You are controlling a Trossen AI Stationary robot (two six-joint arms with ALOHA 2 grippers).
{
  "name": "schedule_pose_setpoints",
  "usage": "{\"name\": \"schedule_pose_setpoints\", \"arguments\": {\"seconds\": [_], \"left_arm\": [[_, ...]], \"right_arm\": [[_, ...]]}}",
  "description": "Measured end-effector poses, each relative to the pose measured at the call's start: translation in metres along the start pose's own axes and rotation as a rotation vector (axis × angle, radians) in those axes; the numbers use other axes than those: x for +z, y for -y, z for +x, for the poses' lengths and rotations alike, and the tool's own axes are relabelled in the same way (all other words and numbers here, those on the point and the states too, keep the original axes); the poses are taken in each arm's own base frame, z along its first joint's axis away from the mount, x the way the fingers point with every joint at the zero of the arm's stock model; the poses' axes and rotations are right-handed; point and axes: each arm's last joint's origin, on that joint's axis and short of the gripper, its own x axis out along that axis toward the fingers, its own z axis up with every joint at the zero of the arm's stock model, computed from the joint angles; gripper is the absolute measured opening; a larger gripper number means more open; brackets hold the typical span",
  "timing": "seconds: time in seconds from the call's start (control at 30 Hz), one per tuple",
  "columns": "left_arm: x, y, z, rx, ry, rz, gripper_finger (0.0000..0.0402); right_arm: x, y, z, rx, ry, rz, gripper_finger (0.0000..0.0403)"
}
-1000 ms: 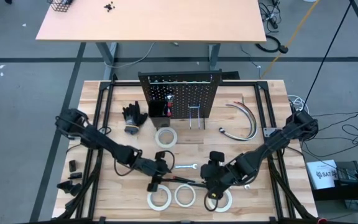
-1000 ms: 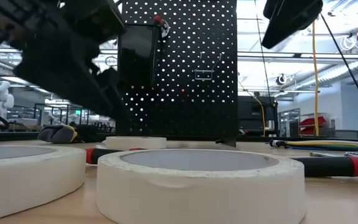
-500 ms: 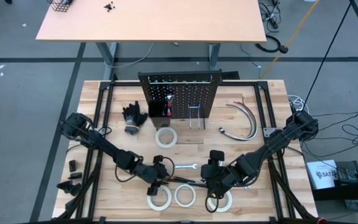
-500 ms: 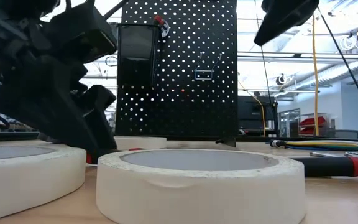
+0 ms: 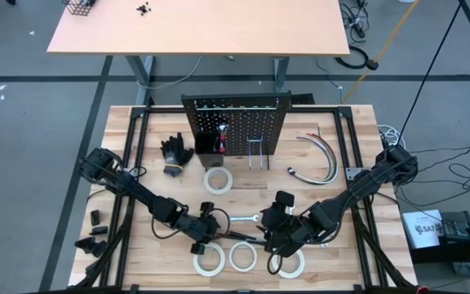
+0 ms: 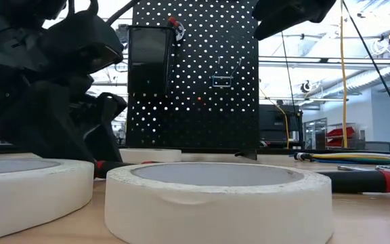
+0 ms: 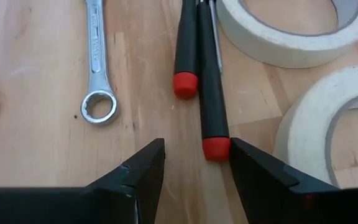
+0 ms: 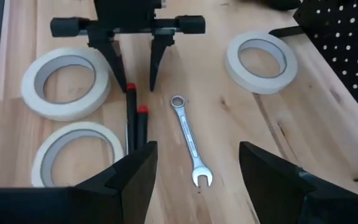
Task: Hang tools onto peg board
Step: Put the black nut driver into the black bin on the peg board
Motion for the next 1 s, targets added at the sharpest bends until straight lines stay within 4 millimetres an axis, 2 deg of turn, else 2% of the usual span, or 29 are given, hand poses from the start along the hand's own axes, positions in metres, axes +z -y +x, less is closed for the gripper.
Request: {"name": "schedule_pose_setpoints", "arguments": {"seconds": [0.33, 0.57, 1.0], "left_arm": [[-0.006, 0.000, 0.012, -0.049, -0.026, 0.031, 0.0179], [-0.006, 0.000, 0.013, -0.055, -0.015, 0.029, 0.0174], [-0.008, -0.011, 0.015, -0.067, -0.060, 0.009, 0.0055]], "right_arm": [[0.009, 0.006, 0.006, -0.021, 0.047, 0.088, 0.0222], [0.009, 0.006, 0.006, -0.021, 0.045, 0.127, 0.0222], [0.012, 0.007, 0.007, -0.039, 0.078, 0.164, 0.0222]]}}
